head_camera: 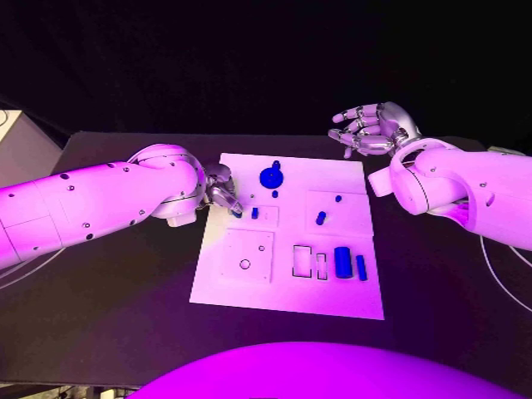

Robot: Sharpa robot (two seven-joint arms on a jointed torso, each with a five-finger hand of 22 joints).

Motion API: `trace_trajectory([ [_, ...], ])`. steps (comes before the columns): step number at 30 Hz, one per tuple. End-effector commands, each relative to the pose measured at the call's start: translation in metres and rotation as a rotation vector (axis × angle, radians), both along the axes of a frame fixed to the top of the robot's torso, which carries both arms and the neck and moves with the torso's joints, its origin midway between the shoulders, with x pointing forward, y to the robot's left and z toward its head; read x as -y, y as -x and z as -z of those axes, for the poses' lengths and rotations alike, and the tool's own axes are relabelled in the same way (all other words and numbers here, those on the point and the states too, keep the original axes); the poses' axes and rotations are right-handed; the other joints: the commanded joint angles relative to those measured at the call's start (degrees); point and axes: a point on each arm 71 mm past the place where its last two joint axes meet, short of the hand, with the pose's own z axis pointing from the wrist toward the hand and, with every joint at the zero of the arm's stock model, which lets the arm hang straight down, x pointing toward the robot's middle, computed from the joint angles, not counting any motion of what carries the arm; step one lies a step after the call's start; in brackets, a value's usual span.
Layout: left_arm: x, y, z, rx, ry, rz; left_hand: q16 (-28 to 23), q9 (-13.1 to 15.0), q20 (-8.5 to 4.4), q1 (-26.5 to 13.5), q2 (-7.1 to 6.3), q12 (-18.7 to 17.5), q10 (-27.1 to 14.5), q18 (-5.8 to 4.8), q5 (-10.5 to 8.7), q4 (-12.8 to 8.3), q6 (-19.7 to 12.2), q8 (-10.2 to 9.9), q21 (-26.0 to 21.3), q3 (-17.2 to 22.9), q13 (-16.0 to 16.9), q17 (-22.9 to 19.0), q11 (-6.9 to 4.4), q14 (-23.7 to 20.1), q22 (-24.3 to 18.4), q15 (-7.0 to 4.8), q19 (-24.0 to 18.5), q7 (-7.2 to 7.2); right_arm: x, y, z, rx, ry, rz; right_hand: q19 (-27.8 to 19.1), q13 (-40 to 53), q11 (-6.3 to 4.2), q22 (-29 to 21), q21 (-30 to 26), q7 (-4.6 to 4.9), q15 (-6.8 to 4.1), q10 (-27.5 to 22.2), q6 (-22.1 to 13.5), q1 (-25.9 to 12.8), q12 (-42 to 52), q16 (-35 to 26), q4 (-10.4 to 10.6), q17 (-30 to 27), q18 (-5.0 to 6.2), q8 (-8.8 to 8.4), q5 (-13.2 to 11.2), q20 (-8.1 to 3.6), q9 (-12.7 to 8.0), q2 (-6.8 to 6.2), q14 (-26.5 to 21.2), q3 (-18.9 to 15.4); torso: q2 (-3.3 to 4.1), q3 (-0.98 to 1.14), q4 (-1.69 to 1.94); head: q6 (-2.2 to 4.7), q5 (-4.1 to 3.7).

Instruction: Assemble the parts on the task board

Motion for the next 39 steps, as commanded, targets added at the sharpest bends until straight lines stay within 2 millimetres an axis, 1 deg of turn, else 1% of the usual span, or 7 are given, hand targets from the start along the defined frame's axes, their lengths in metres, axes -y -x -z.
trace_trajectory([
  [1,0.0050,0.0055,0.0078,-0.039,-0.011,0.028,0.18,-0.13,0.06,-0.29,0.07,0.20,0.81,-0.80,-0.42,-1.30,2.17,0.19,0.28,0.68,0.16,15.05,-0.37,5.94,3.98,-0.43,0.31,-2.47,-0.0015,0.0006,-0.0002,0.005,0.002,-0.018,0.39,-0.05,-0.09,-0.05,-0.38,0.15,-0.15,0.33,-0.38,-0.32,-0.28,-0.27,0.00,0.03,1.14,0.23,0.23,-0.13,0.09,0.07,-0.12,-0.46,-0.01,-0.05,0.02,0.01,-0.04],
  [9,0.0049,0.0049,0.0074,-0.032,-0.009,0.024,0.18,-0.83,-0.11,-0.64,0.15,0.17,0.98,-0.83,-0.81,0.12,2.50,0.13,0.30,-2.02,0.55,15.05,-0.56,5.94,4.13,-0.59,0.44,-2.72,-0.0016,0.0007,-0.0002,0.005,0.002,-0.018,0.39,-0.05,-0.09,-0.05,-0.38,0.15,-0.15,0.33,-0.38,-0.32,-0.28,-0.27,0.00,0.03,1.14,0.23,0.23,-0.13,0.09,0.07,-0.12,-0.46,0.02,-0.04,0.03,0.01,-0.15],
  [14,0.0050,0.0048,0.0072,-0.028,-0.008,0.023,0.18,-1.52,-0.22,-1.11,-0.06,0.13,1.04,-0.86,-1.25,1.62,2.87,-0.02,0.31,-4.77,0.86,15.05,-0.68,5.94,4.24,-0.70,0.54,-2.88,-0.0015,0.0007,-0.0002,0.005,0.002,-0.018,0.39,-0.05,-0.09,-0.05,-0.38,0.15,-0.15,0.33,-0.38,-0.32,-0.28,-0.27,0.00,0.03,1.14,0.23,0.23,-0.13,0.09,0.07,-0.12,-0.46,0.01,-0.05,0.04,0.01,-0.17],
  [21,0.0048,0.0049,0.0070,-0.025,-0.011,0.024,0.18,-2.10,-0.29,-1.26,-0.29,0.03,1.02,-0.88,-1.54,2.78,3.14,-0.17,0.30,-6.71,1.00,15.05,-0.72,5.94,4.30,-0.75,0.60,-2.94,-0.0013,0.0008,-0.0002,0.005,0.002,-0.017,0.39,-0.05,-0.09,-0.05,-0.38,0.15,-0.15,0.33,-0.38,-0.32,-0.28,-0.27,0.00,0.03,1.14,0.23,0.23,-0.13,0.09,0.07,-0.12,-0.46,-0.02,-0.04,0.01,0.01,-0.17],
  [34,0.0047,0.0044,0.0066,-0.019,-0.010,0.021,0.18,-2.38,-0.32,-1.23,-0.34,0.04,1.05,-0.88,-1.78,3.33,3.29,-0.24,0.28,-7.58,1.16,15.05,-0.75,5.94,4.29,-0.78,0.60,-2.98,-0.0012,0.0008,-0.0003,0.006,0.002,-0.017,0.39,-0.05,-0.09,-0.05,-0.38,0.15,-0.15,0.33,-0.38,-0.32,-0.28,-0.27,0.00,0.03,1.14,0.23,0.23,-0.13,0.09,0.07,-0.12,-0.46,-0.01,-0.04,0.05,0.01,-0.23],
  [39,0.0032,0.0036,0.0067,-0.017,-0.012,0.015,0.18,-2.74,-0.34,-1.35,-0.42,-0.06,1.00,-0.87,-2.13,4.23,3.40,-0.33,0.24,-8.86,1.18,15.05,-0.73,5.94,4.25,-0.79,0.59,-2.94,-0.0009,0.0008,-0.0003,0.006,0.003,-0.016,0.39,-0.05,-0.09,-0.05,-0.38,0.15,-0.15,0.33,-0.38,-0.32,-0.28,-0.27,0.00,0.03,1.14,0.23,0.23,-0.13,0.09,0.07,-0.12,-0.46,-0.02,-0.03,0.05,0.01,-0.20],
])
